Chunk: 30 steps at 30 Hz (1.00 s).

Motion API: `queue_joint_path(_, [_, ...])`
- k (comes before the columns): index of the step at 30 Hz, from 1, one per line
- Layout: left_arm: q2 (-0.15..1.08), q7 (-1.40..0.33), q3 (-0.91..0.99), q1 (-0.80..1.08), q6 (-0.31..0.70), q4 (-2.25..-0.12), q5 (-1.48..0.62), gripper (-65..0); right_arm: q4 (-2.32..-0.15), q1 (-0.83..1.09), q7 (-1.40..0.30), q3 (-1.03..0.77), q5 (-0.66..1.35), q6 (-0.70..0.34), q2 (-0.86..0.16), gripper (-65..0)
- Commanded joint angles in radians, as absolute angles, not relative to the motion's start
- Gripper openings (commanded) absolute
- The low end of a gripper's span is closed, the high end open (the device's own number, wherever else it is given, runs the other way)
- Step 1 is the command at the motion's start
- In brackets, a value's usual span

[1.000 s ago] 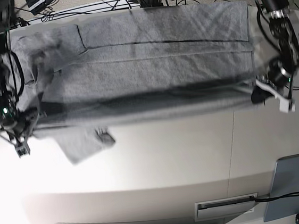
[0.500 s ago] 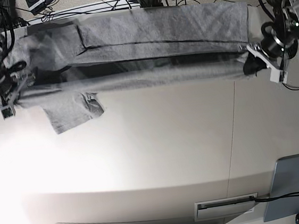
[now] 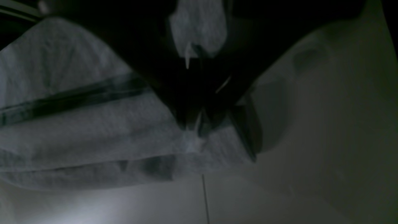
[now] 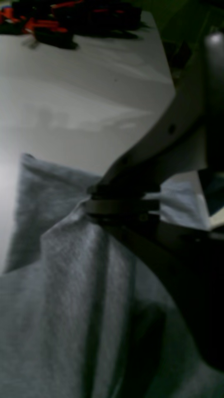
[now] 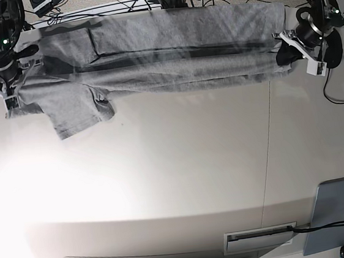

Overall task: Fold the T-shirt properly
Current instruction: 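Lift the hem with both grippers and fold it over onto the folded collar edge, then release the hem and move the right gripper toward the loose sleeve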

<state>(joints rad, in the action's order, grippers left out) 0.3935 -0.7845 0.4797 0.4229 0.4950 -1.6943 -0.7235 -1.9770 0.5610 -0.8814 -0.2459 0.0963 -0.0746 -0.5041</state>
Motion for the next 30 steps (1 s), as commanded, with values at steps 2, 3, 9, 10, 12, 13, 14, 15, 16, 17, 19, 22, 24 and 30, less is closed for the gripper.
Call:
queue_joint_path(2, [0.41,-0.761,0.488,0.421,0.499,-1.71,-0.738,-65.0,-1.99,0.571,-0.864,-0.257,0.06,-0.062,-0.513,-65.0])
queue_joint_path(3, [0.411,-0.761,0.488,0.421,0.499,-1.71,-0.738,-65.0,-1.986,0.571,-0.863,-0.257,0.044,-0.062,-0.509,-65.0])
queue_joint_path(9, [0.41,-0.759,0.488,0.421,0.5,-1.71,-0.737,-65.0,-1.938,0.562,-0.83,-0.257,0.028,-0.058,-0.51,-65.0])
queue_joint_path(10, [0.41,-0.759,0.488,0.421,0.499,-1.71,-0.737,-65.0,-1.925,0.562,-0.829,-0.257,0.029,-0.059,-0.51,-65.0])
queue_joint_path(12, [0.411,-0.759,0.488,0.421,0.499,-1.71,-0.737,-65.0,-1.903,0.562,-0.83,-0.257,0.029,-0.059,-0.51,-65.0])
queue_joint_path(13, [0.411,-0.759,0.488,0.421,0.499,-1.71,-0.737,-65.0,-1.893,0.562,-0.83,-0.257,0.029,-0.059,-0.51,-65.0])
queue_joint_path(14, [0.411,-0.759,0.488,0.421,0.499,-1.71,-0.737,-65.0,-1.886,0.562,-0.83,-0.257,0.029,-0.059,-0.51,-65.0])
queue_joint_path(15, [0.411,-0.76,0.488,0.421,0.499,-1.71,-0.738,-65.0,-1.882,0.562,-0.83,-0.257,0.029,-0.059,-0.51,-65.0])
queue_joint_path(16, [0.411,-0.759,0.488,0.421,0.5,-1.71,-0.738,-65.0,-1.881,0.562,-0.83,-0.257,0.029,-0.059,-0.51,-65.0])
queue_joint_path(17, [0.411,-0.759,0.488,0.421,0.5,-1.71,-0.738,-65.0,-1.881,0.562,-0.83,-0.257,0.029,-0.059,-0.51,-65.0])
queue_joint_path(19, [0.411,-0.762,0.488,0.421,0.5,-1.71,-0.738,-65.0,-1.881,0.562,-0.83,-0.257,0.029,-0.059,-0.51,-65.0])
queue_joint_path(22, [0.413,-0.764,0.488,0.421,0.499,-1.71,-0.737,-65.0,-1.881,0.562,-0.829,-0.257,0.029,-0.058,-0.51,-65.0])
queue_joint_path(24, [0.413,-0.77,0.488,0.421,0.5,-1.71,-0.737,-65.0,-1.881,0.562,-0.828,-0.257,0.029,-0.058,-0.51,-65.0])
queue_joint_path(30, [0.413,-0.77,0.488,0.421,0.499,-1.71,-0.731,-65.0,-1.881,0.562,-0.787,-0.257,0.029,-0.129,-0.51,-65.0])
